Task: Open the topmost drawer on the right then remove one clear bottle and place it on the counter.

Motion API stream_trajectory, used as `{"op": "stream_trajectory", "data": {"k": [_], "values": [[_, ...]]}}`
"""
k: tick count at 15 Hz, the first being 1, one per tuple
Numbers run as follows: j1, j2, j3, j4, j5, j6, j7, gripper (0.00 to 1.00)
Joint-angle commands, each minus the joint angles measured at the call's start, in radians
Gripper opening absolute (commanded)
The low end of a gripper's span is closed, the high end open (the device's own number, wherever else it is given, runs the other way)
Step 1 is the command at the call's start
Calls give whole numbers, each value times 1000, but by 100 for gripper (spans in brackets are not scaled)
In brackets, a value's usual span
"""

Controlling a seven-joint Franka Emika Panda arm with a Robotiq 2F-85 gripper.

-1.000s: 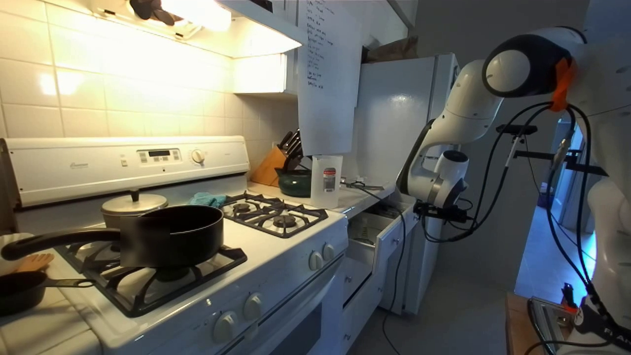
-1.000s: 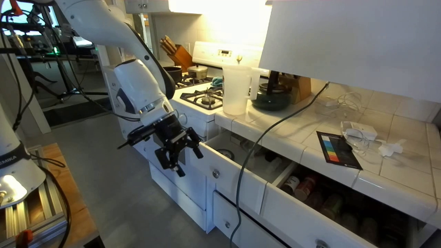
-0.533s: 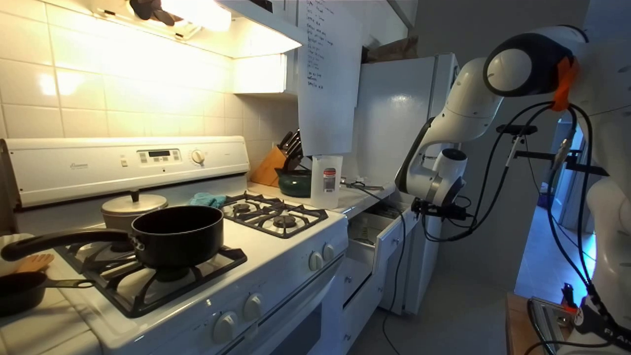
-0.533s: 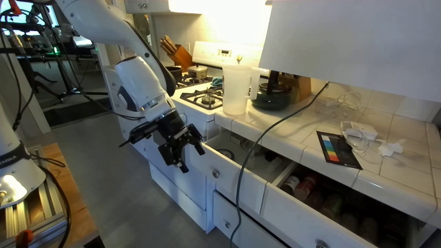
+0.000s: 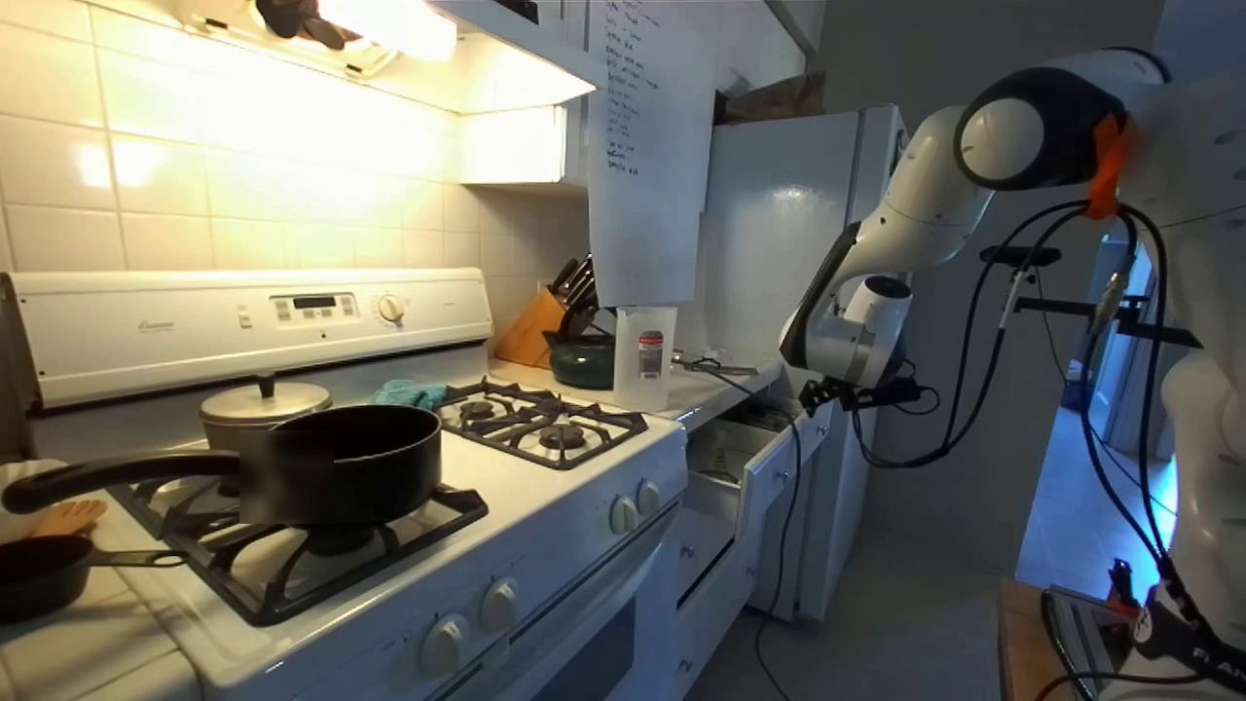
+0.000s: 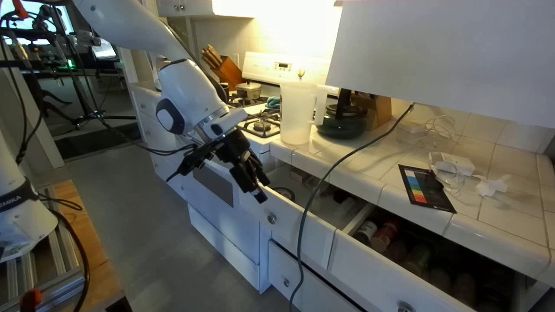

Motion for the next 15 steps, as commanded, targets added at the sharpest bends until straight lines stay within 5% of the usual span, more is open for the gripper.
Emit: {"op": "stream_trajectory", "data": {"k": [1,10,13,14,15], "values": [[-149,-90,58,83,-263,-91,-40,100],[-478,-19,356,370,-172,-515,-486,100],[-529,24,395,418,-207,-671,-569,100],[-620,41,486,443,-290,-675,-530,100],[-632,65,494,465,-306,-673,-523,100]]}}
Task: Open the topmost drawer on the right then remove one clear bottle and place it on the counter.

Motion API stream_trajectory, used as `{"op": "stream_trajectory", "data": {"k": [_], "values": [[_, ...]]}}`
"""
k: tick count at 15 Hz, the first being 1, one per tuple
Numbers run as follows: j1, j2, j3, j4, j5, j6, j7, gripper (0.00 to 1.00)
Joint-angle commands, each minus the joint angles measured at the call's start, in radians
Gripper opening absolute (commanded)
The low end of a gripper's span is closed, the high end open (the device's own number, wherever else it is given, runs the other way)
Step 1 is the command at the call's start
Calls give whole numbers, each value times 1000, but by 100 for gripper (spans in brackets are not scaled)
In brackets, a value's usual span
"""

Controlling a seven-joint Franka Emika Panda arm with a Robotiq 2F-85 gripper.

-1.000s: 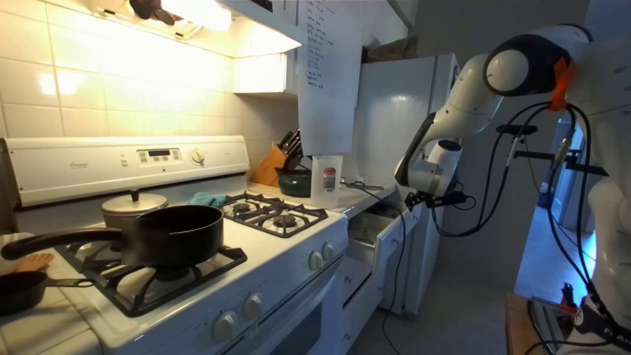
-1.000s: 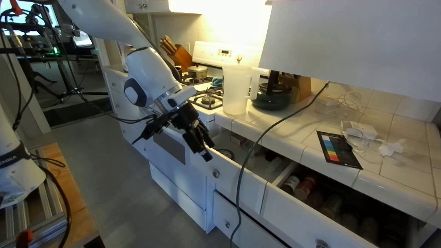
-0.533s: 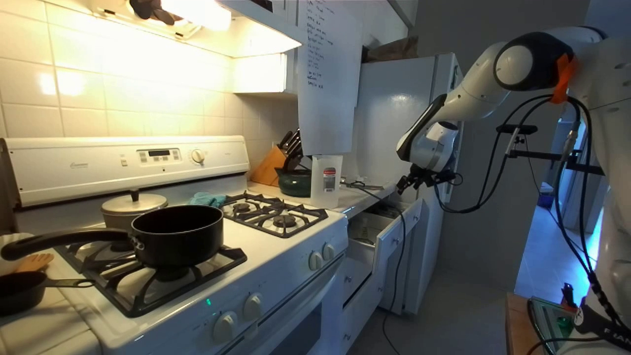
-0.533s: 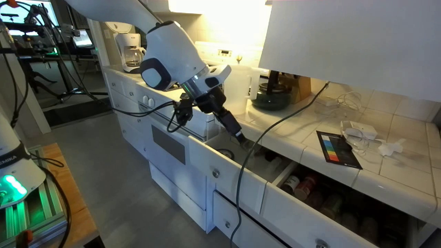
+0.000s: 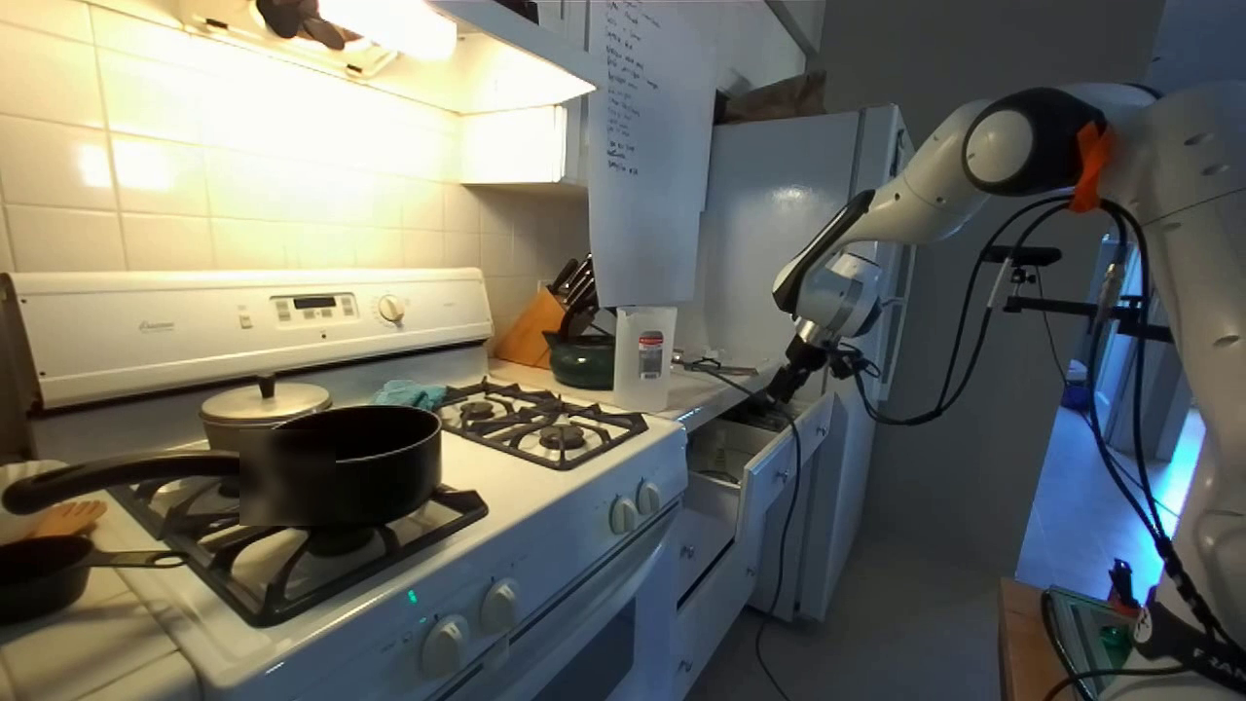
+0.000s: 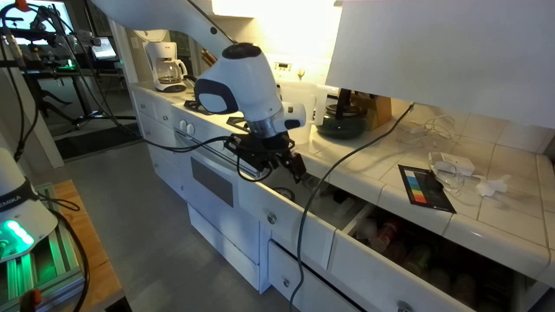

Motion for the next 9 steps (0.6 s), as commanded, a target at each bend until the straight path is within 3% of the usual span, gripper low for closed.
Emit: {"op": "stream_trajectory", "data": {"k": [1,2,9], "values": [[-126,85,108,108,-82,-24,64,100],[-133,27,134,34,-88,6,43,100],[-187,111,195,132,-121,0,46,100]]}}
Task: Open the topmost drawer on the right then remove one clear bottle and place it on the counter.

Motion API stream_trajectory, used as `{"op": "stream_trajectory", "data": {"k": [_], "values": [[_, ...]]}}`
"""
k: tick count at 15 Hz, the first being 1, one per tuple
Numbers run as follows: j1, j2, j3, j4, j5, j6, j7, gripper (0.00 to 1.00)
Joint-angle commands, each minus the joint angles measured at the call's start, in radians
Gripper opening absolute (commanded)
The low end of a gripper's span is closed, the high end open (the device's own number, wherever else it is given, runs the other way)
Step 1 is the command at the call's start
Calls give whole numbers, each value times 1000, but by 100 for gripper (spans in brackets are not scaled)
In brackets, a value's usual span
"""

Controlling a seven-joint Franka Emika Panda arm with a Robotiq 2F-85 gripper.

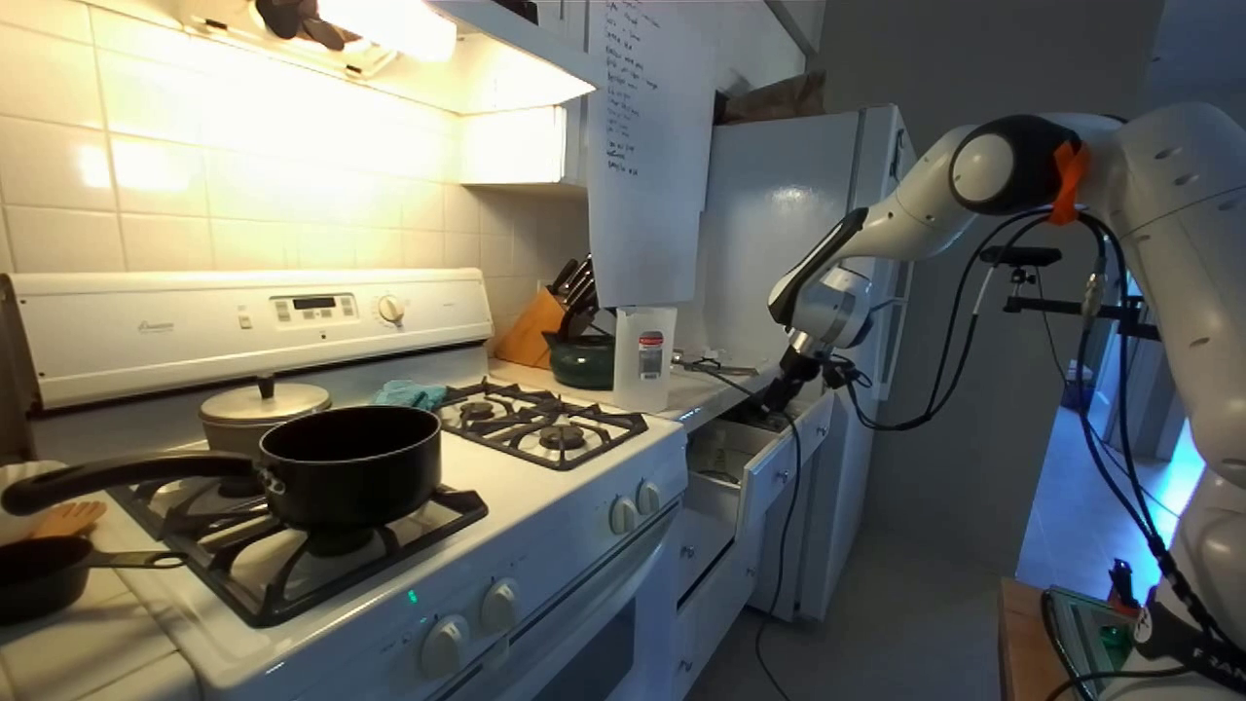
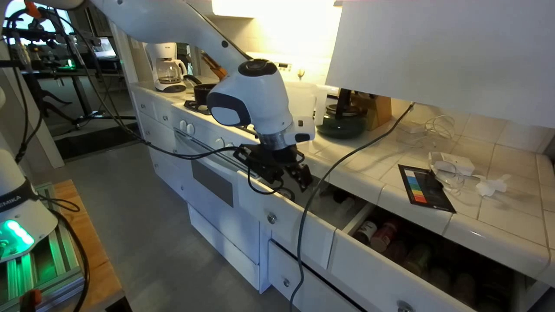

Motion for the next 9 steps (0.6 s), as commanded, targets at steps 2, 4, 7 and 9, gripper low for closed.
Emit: {"op": "stream_trajectory", "data": {"k": [2,4,7,9], "values": [[-59,62,87,84,-74,6,9,100],[-59,110,94,136,-110,23,35,100],[-76,187,110,218,-160,60,59,100],[-104,241,140,270,-177,109,62,100]]}}
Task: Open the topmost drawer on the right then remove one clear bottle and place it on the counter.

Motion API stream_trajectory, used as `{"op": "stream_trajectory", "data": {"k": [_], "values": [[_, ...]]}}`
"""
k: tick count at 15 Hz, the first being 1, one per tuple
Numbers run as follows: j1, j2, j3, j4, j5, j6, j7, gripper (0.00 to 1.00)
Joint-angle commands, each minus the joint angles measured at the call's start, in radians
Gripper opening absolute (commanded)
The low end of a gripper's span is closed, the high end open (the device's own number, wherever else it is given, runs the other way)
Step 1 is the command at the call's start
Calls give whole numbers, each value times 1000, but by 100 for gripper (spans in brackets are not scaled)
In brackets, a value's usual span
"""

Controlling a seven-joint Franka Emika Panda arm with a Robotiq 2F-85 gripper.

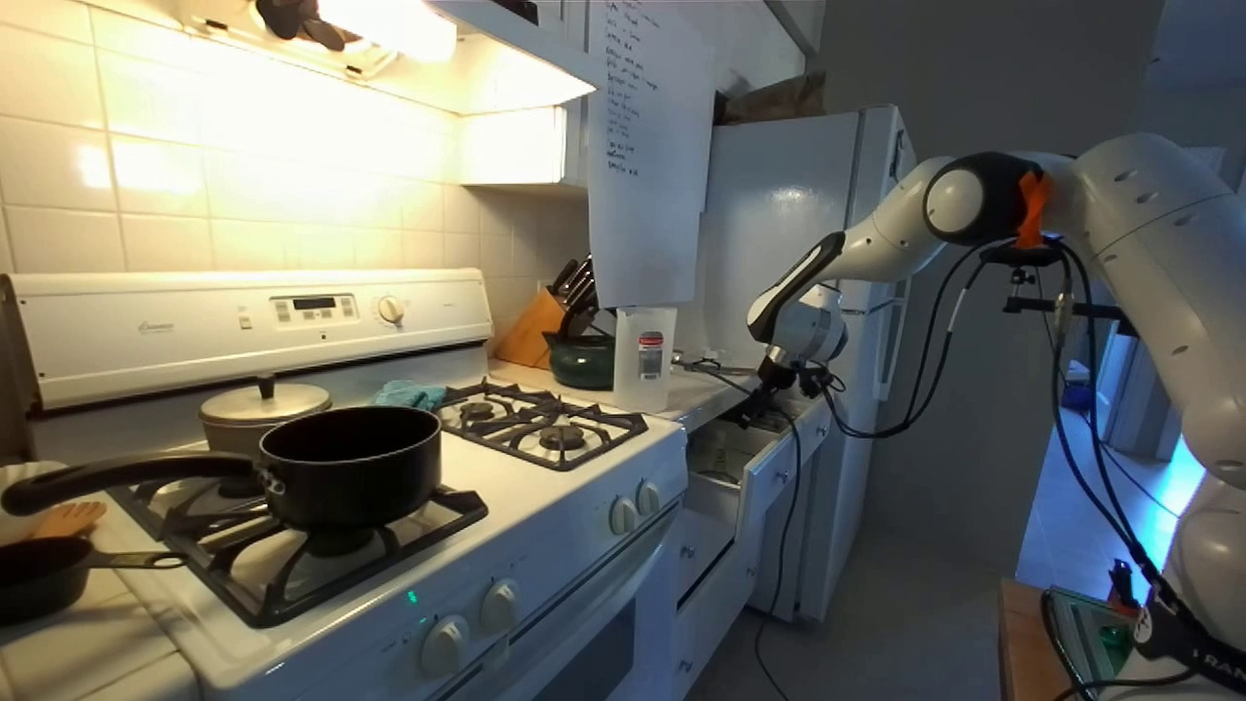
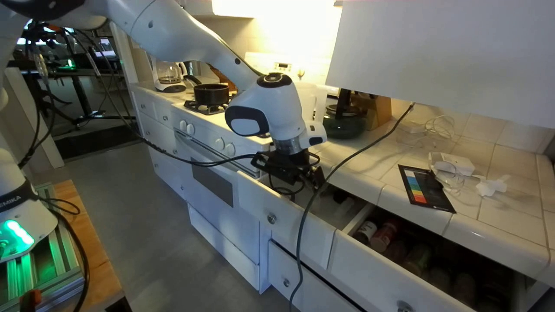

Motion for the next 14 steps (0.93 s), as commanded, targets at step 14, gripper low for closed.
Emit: {"op": "stream_trajectory", "data": {"k": [14], "values": [[-254,238,332,194,-128,215,43,97]]}}
